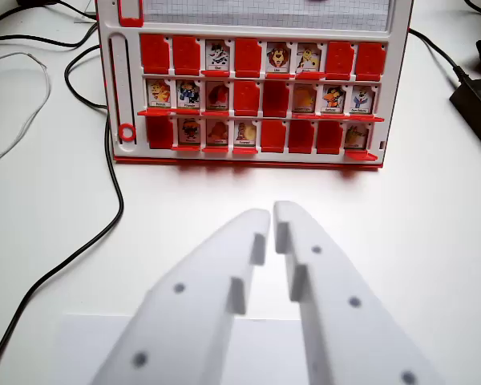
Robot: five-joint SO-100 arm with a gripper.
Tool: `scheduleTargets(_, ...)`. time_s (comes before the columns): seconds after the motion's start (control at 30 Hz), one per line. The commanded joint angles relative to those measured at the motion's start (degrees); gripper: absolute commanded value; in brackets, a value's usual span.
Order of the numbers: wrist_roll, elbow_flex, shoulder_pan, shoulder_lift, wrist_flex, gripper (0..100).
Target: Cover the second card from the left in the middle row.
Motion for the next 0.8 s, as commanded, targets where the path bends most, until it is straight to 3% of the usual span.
scheduleTargets(0.0, -0.44, -2.81, 0.35, 0.35, 1.67, 0)
scheduleTargets(0.77, -1.23, -1.14, 0.00, 0.00, 0.97, 0)
